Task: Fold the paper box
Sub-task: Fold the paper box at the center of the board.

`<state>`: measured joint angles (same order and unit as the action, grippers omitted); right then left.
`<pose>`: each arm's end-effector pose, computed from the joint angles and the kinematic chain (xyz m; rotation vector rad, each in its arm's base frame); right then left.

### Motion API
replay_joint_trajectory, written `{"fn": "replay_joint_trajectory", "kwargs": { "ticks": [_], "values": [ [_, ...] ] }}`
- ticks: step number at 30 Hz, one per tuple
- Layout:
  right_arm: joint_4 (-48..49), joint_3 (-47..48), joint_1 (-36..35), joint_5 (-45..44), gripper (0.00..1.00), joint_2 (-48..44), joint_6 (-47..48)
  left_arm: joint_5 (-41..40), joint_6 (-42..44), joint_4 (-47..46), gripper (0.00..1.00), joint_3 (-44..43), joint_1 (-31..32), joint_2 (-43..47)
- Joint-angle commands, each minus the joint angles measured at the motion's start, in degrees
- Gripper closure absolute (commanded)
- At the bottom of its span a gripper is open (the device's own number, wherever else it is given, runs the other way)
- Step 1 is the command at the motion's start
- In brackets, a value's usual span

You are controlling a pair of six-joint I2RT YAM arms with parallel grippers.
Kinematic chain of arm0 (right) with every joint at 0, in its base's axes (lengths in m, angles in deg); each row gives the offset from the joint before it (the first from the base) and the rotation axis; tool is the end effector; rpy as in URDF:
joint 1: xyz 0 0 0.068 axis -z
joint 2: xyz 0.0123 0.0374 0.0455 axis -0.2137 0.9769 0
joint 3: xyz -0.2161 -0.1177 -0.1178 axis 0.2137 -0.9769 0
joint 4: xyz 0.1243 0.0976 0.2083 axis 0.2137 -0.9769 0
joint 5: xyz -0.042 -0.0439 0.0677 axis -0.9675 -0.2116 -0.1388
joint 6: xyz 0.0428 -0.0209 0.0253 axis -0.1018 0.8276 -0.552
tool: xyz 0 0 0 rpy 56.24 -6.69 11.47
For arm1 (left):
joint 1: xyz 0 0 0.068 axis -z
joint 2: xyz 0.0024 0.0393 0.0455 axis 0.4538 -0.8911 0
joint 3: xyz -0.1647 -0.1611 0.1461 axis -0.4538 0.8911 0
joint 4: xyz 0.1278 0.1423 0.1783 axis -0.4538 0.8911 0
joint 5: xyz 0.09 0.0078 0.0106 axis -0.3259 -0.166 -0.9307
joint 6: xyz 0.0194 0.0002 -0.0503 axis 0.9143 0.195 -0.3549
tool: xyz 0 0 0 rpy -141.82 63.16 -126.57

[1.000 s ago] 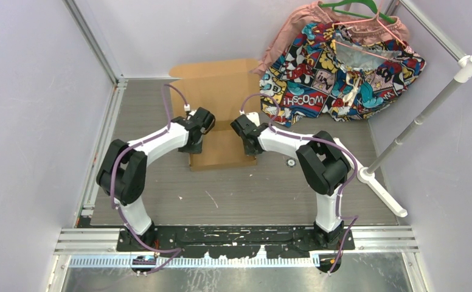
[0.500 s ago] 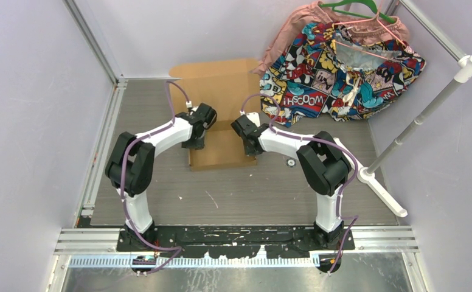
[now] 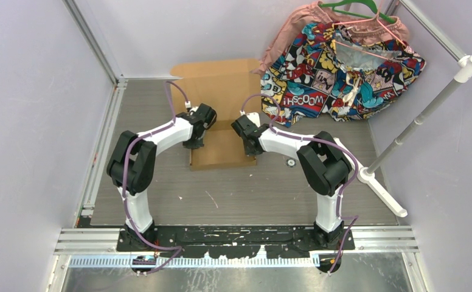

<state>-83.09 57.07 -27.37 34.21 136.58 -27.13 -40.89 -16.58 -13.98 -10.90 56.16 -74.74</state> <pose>0.3064 0.2372 0.1627 -0.2046 2.5603 -0.1068 0.3359 -0.1690 0.1823 -0.0885 2.6143 0.3407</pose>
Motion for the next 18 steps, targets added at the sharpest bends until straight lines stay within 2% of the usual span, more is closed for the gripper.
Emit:
{"fn": "replay_joint_trajectory", "kwargs": {
  "ticks": [1, 4, 8, 10, 18],
  "values": [
    [-0.5, -0.7, 0.2, -0.7, 0.97, -2.2, 1.2, -4.6, 0.5, 0.4, 0.97, -0.3, -0.2, -0.9],
    [-0.7, -0.4, 0.3, -0.7, 0.98, -2.2, 1.4, -5.4, 0.7, 0.4, 0.97, -0.2, -0.2, -1.2],
    [-0.9, -0.2, 0.3, -0.6, 0.98, -2.1, 1.6, -4.6, 1.4, -0.2, 0.73, 0.1, -0.2, -0.1],
    [-1.0, -0.1, 0.3, -0.6, 0.95, -2.1, 1.7, -4.3, 1.7, -0.4, 0.66, -0.1, -0.4, 0.8],
    [-1.4, 0.6, 0.3, -0.2, 0.95, -1.9, 1.9, -2.6, 3.1, -0.2, 0.64, -3.8, -2.0, 0.6]
  ]
}}
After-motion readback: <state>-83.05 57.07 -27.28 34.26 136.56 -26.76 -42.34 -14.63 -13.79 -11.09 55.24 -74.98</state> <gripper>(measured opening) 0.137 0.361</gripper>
